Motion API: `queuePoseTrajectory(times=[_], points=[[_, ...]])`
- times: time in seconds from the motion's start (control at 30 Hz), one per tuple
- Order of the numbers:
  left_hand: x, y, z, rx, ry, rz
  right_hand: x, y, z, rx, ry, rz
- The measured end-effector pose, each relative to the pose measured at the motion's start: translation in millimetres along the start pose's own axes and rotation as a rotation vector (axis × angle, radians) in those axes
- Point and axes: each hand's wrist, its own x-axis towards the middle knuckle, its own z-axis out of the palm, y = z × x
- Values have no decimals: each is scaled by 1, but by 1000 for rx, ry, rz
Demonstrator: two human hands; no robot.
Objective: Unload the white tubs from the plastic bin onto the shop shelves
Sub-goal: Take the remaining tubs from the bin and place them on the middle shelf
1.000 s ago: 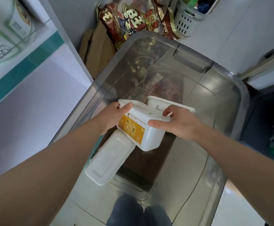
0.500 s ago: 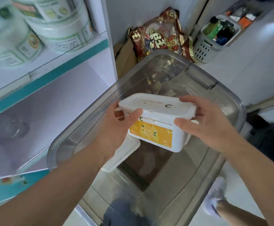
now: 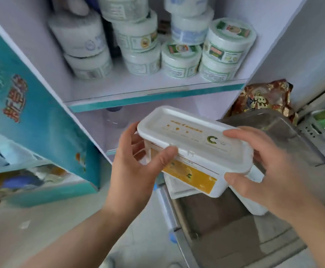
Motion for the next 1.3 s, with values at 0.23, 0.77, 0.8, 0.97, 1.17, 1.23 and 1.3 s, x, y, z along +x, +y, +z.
queuePoseTrajectory(times=[0.23,0.77,0.8,0.97,1.17,1.23,1.3], points=[[-13,2,-126,-50,223,57,42,-81,93,34,-146,-190],[-12,15,-462,6,509,190,106,-290,362,349,-367,-264],[-6,18,-476,15,527,202,114,-301,373,390,-365,-252],[27,29,-535,17,628,255,160,-352,417,460,-297,-268],[62,20,-580,35,648,231,202,-375,457,343,-341,-277],[69,11,-587,56,642,201,211,-376,470,295,-350,-276],[76,1,-595,61,636,178,220,-377,483,247,-354,-290]])
